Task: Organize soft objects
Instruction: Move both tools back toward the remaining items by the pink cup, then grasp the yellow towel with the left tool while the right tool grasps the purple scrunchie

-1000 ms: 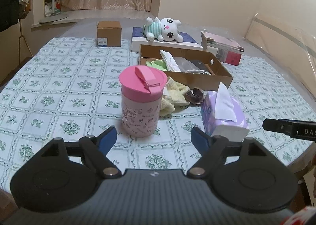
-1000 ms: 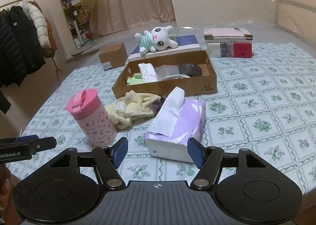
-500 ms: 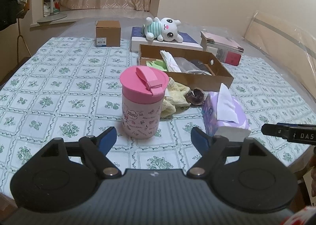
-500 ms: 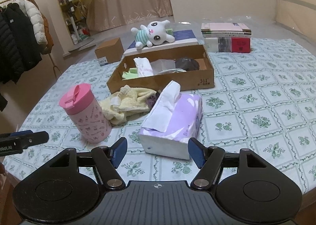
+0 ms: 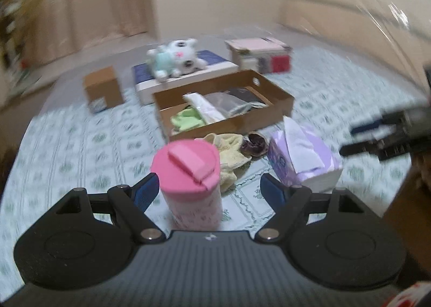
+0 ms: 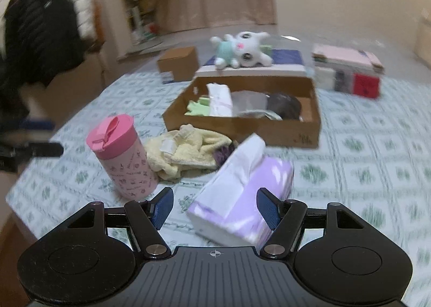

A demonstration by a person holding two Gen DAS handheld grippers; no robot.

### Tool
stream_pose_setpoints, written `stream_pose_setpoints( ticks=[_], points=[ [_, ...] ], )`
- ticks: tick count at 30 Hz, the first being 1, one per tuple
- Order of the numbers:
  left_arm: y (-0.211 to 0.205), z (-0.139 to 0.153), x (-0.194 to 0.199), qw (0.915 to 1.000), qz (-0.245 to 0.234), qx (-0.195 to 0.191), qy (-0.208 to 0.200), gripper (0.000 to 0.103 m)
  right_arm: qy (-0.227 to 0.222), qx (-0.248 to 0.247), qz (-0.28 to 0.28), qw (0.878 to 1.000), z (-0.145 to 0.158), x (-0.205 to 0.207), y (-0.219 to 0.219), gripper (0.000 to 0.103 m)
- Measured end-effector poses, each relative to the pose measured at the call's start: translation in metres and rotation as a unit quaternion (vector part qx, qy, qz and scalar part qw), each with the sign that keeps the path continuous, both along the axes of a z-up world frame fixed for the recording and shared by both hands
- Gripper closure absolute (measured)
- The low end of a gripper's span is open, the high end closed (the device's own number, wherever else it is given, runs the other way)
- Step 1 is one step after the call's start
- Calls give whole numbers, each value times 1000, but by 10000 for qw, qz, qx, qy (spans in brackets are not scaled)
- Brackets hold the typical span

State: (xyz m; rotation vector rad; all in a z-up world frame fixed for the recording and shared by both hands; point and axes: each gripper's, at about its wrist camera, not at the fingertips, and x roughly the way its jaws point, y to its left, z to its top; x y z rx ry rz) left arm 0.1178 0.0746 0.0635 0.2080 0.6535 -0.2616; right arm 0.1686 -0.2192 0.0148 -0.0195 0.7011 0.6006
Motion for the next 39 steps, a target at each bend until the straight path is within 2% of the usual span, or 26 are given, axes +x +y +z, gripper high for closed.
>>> stream_pose_setpoints(
  ticks=[4,6,11,14,18,20,23,26,32,35,39],
  points=[
    [10,13,31,9987,-458,186,138,23,-128,-363,398,9985,4,23,3,35],
    [22,20,44,9989,-396,132,231,23,-162,-481,497,9975,6,34,4,35],
    [59,37,78,9979,-72,-373,520,23,-38,-531,622,9966,13,58,1,35],
    [67,41,99,9962,-164,-356,777,23,-17,-845,922,9922,15,72,10,35],
    [60,49,131,9925,-592,-55,1070,23,-107,-1441,1460,9787,17,92,34,35],
    [52,50,148,9867,-977,85,1296,23,-62,-1664,1682,9716,18,103,48,35],
    [39,48,172,9786,-1378,415,1471,23,209,-1966,2057,9584,12,122,74,35],
    [27,38,195,9705,-1636,525,1693,23,528,-2236,2310,9454,-6,138,99,35],
    [8,3,231,9566,-1865,821,2083,23,963,-2706,2604,9218,-51,167,142,35],
    [3,-12,244,9531,-1876,874,2208,23,984,-2890,2695,9133,-67,179,157,35],
    [2,-27,257,9506,-1870,883,2317,23,1292,-3059,2773,9016,-88,196,170,35]
  ],
)
